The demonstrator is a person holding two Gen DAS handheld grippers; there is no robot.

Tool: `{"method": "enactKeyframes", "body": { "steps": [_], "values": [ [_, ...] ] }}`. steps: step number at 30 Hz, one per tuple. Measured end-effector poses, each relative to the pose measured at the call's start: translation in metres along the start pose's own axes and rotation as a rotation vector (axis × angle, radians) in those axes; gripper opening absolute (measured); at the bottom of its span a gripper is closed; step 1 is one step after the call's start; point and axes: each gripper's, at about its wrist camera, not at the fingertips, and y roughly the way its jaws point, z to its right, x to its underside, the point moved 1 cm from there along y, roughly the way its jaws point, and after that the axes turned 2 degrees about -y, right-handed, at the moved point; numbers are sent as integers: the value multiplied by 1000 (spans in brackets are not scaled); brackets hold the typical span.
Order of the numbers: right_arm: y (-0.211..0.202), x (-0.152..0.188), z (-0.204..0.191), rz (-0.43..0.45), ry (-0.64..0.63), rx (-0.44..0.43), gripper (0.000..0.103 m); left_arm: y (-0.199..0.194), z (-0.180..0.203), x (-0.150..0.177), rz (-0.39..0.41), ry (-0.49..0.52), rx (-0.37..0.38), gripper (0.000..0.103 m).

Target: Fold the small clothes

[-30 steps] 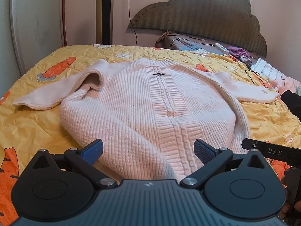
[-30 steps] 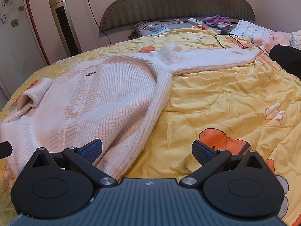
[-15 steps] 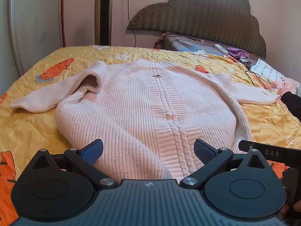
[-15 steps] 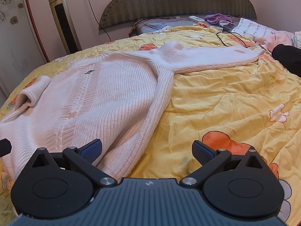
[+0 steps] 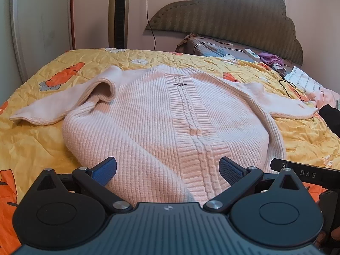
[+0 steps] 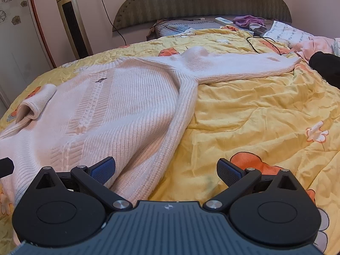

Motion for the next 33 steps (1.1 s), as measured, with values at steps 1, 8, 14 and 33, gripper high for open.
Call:
{"method": "enactKeyframes", "body": {
  "steps": [1,8,14,33],
  "values": [
    [0,0,0,0,1,0,103,0,0,0,0,1,0,103],
    [1,-1,2,-5,5,3,103,0,3,-4,6,18,0,103],
    [4,-3,4,-6,-12,2,103,6,8,-9,0,30,-7,103],
    [22,-18,8,-9,-32,-5,103,29,22,-32,-4,43,-8,103]
  ]
}}
